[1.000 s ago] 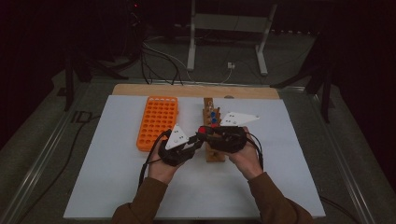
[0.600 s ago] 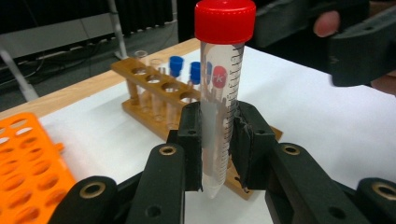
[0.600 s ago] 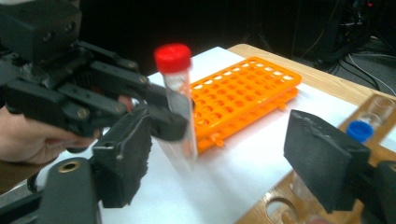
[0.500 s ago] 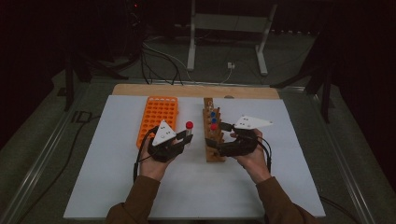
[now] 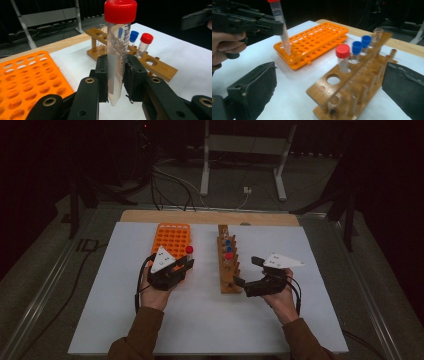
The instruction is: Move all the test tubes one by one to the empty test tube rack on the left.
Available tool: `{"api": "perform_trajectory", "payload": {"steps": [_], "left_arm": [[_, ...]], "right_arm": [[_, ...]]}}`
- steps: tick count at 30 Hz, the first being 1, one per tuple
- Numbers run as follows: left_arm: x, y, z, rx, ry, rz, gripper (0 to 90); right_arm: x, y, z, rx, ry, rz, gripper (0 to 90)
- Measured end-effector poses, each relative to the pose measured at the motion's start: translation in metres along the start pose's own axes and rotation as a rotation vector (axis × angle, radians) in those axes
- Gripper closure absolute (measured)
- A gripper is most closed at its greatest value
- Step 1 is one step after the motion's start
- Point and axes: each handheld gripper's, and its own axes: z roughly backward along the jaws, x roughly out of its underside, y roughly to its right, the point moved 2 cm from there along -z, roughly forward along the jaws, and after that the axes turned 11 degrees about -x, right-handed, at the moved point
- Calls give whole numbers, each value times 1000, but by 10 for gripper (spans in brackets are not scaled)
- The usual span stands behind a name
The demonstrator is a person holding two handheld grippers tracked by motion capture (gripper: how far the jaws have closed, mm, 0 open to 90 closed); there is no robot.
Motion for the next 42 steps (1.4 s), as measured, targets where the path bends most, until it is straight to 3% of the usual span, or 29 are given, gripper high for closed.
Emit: {"api": "perform_trajectory", "payload": {"steps": [11,21,31,42], "left_arm": [[10,-15,2,-46,-16,25,751],[24,-25,-4,-100,-48,28,751],[45,-26,-15,-112,-100,39,749],[59,-20,-25,-130,-184,-33,750]], "right_arm": [[19,11,28,75,43,1,2],[26,15,37,82,75,-25,3],[29,15,37,77,74,-29,3],[31,13,32,64,59,-22,3]]}}
